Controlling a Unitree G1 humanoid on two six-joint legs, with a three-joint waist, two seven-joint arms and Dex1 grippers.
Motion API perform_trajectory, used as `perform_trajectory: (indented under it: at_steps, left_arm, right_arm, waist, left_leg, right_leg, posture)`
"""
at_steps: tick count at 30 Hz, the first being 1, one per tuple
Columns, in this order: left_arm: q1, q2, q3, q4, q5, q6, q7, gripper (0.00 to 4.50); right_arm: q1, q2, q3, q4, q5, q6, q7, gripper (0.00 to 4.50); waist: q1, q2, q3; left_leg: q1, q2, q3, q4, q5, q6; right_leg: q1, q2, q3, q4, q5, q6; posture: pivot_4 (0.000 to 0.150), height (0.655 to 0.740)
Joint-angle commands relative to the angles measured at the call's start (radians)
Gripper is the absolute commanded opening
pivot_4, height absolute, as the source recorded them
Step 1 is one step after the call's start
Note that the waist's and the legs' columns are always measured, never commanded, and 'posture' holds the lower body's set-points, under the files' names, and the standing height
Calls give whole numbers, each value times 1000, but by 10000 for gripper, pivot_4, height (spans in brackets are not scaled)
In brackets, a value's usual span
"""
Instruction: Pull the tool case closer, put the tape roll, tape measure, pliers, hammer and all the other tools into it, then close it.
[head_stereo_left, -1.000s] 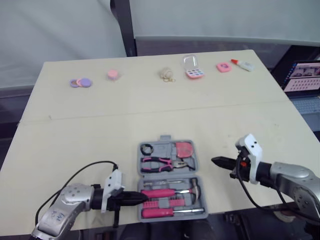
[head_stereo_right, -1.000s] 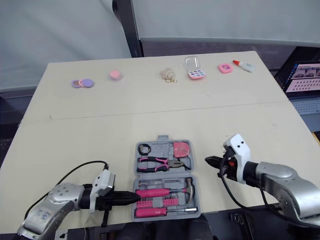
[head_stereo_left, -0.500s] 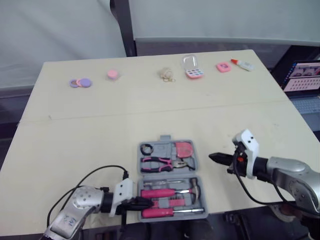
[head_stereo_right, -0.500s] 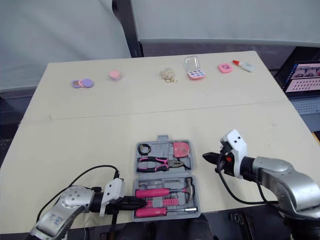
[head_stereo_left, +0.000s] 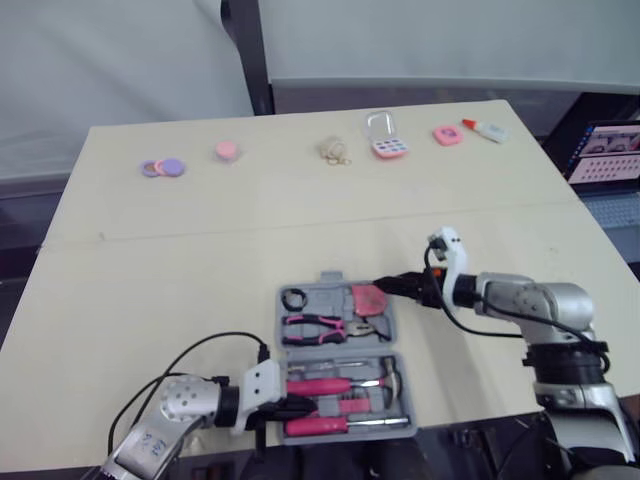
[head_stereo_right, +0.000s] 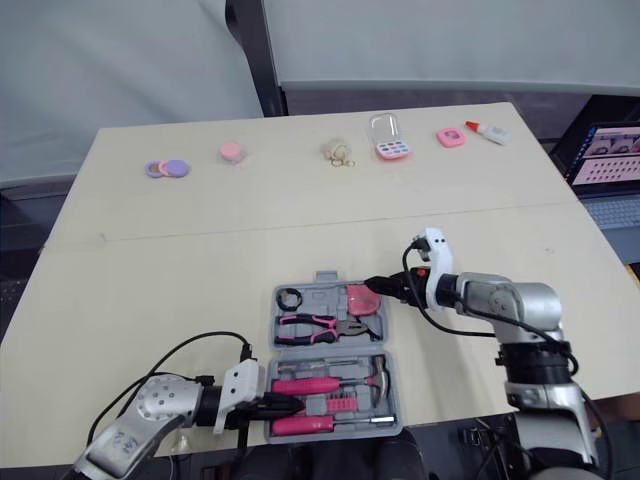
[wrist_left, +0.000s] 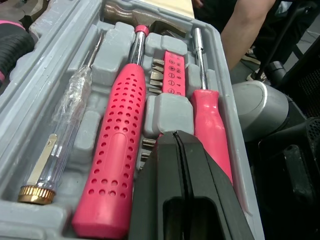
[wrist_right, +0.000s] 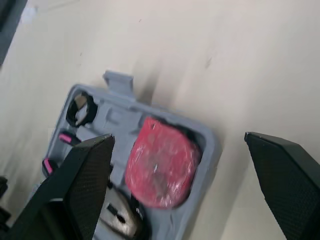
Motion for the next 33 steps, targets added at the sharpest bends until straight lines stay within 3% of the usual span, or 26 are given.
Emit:
perform_trajectory:
  at_steps: [1,14,20,27,30,33]
  left_arm:
    - [27,7,-30,38,58,38,35,0]
    - [18,16,-37,11,76,83,63,0]
    - [13,22,-37,18,107,78,84,0]
    - [-15,39,16,19,83,83,87,0]
    - [50,117,141,-164,-76,241,41,0]
    - [171,237,380,-401,-344,502,-3,0]
  right_arm:
    - [-30,11,8,73,-3,9,27,44454]
    - [-58,74,34,138,39,52,135,44454]
    - [-20,31,20,-52,121,132,201,44454]
    - [106,-84,-22,-428,284,270,203,44454]
    - [193,-161,-60,-603,364,312,201,44454]
    - [300,-244,-112,-741,437,324,202,44454]
  waist:
    - [0,0,0]
    - [-18,6,-5]
    - [-25,6,-5]
    - [-20,5,-6]
    - [-23,4,-6]
    - [-24,3,-6]
  left_leg:
    - [0,0,0,0,0,0]
    - [1,-1,-1,-1,0,0]
    - [3,-2,-1,-4,0,0]
    - [2,-2,-3,-4,0,0]
    - [2,0,-4,-4,0,0]
    - [0,2,-5,-4,-1,-1]
  right_leg:
    - [0,0,0,0,0,0]
    - [0,-1,0,1,0,0]
    - [0,-1,0,1,0,0]
    - [0,-1,0,1,0,0]
    - [0,-1,-2,1,0,0]
    - [-3,1,-3,2,0,-1]
  posture:
    - [1500,7400]
    - [1500,7400]
    - [1500,7400]
    - [1500,7400]
    - [1500,7400]
    - [1500,7400]
